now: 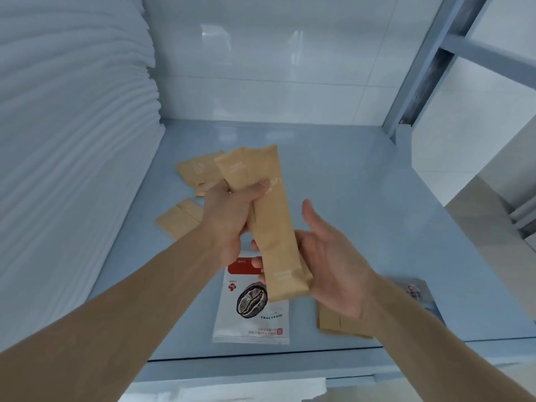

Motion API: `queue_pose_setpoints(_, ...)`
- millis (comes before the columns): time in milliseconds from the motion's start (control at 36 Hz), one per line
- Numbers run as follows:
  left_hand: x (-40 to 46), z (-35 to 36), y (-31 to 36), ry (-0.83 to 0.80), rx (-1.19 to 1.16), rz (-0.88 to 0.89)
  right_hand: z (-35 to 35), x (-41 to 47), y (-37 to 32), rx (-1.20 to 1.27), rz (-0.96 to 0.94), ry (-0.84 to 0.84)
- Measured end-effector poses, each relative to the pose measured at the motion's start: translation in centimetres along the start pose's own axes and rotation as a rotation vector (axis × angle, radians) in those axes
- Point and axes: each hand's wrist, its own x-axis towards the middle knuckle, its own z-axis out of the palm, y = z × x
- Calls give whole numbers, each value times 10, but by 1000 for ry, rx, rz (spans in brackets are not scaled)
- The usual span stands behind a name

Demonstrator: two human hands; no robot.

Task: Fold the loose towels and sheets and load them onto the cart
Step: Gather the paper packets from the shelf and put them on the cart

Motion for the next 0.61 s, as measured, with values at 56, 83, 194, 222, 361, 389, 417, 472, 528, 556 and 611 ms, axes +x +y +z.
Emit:
queue_pose_setpoints(56, 0, -5, 2, 23, 65, 70, 3, -2, 4, -133, -93, 81)
queue_pose_setpoints(83, -2, -7, 2, 21, 103, 94, 5, -2, 7, -175, -132, 148)
queue_pose_setpoints(194, -9, -10, 4, 25, 104, 93, 15, -3, 14, -292, -252, 383)
queue_pose_setpoints(222, -11, -12, 5, 42, 93, 92, 16, -4, 15, -323, -288, 428)
queue_pose_setpoints(361, -23, -24, 9, -48, 102, 80, 9, -13, 4, -68, -373, 520)
queue_pose_setpoints(389, -25, -27, 9, -65, 107, 63, 9, -15, 1, 5, -362, 510)
queue_pose_setpoints(417, -27, -30, 9, -79, 110, 40, 8, -17, -1, 47, -352, 502)
queue_pose_setpoints(472, -31, -34, 10, -104, 113, 1, 9, -20, -4, 67, -336, 482)
queue_pose_setpoints(528, -35, -37, 10, -119, 116, -29, 13, -22, -2, 38, -312, 445)
queue_pose_setpoints(556, -37, -38, 10, -118, 120, -40, 17, -23, 0, 9, -303, 431)
queue_pose_setpoints(611, -41, -40, 10, -102, 138, -54, 28, -23, 4, -57, -304, 433)
